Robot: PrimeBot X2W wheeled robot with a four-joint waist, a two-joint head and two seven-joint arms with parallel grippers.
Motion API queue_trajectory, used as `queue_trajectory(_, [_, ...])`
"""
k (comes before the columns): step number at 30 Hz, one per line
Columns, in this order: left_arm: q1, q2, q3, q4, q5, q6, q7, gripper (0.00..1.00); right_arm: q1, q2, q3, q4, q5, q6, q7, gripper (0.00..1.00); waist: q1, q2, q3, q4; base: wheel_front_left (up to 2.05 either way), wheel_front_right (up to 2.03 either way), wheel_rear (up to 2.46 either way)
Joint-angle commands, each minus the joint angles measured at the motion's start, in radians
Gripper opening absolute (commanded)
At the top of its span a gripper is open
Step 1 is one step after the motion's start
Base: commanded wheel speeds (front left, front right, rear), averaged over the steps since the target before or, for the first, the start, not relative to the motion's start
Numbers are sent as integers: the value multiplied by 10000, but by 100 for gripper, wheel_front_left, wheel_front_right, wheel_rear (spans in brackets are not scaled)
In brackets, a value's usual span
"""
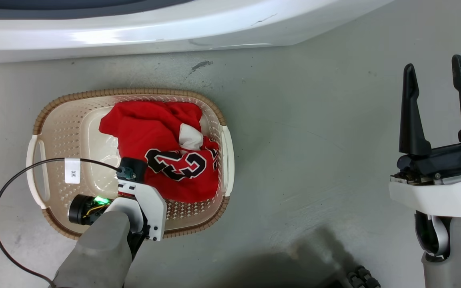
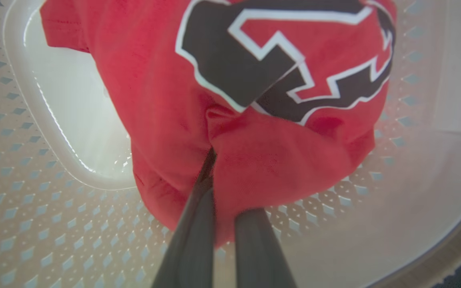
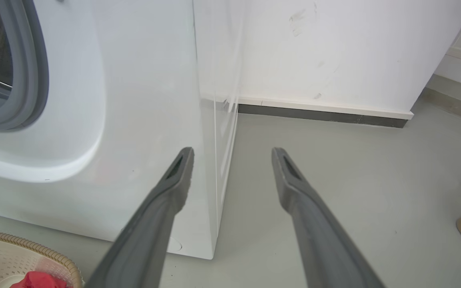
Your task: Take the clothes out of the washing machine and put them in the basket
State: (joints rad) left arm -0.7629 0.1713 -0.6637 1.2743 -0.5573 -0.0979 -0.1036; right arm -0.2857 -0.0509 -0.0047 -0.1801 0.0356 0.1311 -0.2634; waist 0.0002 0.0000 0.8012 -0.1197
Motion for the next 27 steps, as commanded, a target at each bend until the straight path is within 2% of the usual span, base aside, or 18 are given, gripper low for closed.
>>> queue_trajectory(1, [-121,22,-29,45,37,26,71,0,-105,14,1,-34,71,-7,-19,100,-2,0,24,2,0,0,0])
queue_trajectory(2, [-146,30,-70,58,69,58,145,0,-114,14,9,-22,73,-7,-19,100,-2,0,26,3,0,0,0])
queue_trajectory(3, [-135,30,-111,71,70,52,229,27,-125,14,22,-1,78,-7,-19,100,-2,0,8,7,0,0,0])
queue_trajectory(4, [-130,45,-160,81,102,59,198,100,-130,14,41,28,85,-7,-19,100,-2,0,-27,12,0,0,0])
queue_trajectory(7, [0,25,-201,100,60,-4,90,100,-132,14,70,97,110,-7,-19,100,-2,0,-253,49,0,0,0])
queue_trajectory(10, [159,20,-199,108,27,-32,-448,100,-21,14,137,175,110,-7,-19,100,-2,0,-617,91,0,0,0])
queue_trajectory(14, [453,-84,33,113,-186,9,-1265,100,256,12,215,332,104,-7,-19,100,-2,0,-1286,183,0,0,0])
queue_trajectory(19, [939,-87,167,-95,-235,99,-1594,100,620,14,321,514,56,-7,-19,100,-2,0,-2239,326,0,0,0])
queue_trajectory(27, [2244,362,1225,-2719,295,847,-1614,100,1237,12,324,716,25,-7,-19,100,-2,0,-3531,540,0,0,0])
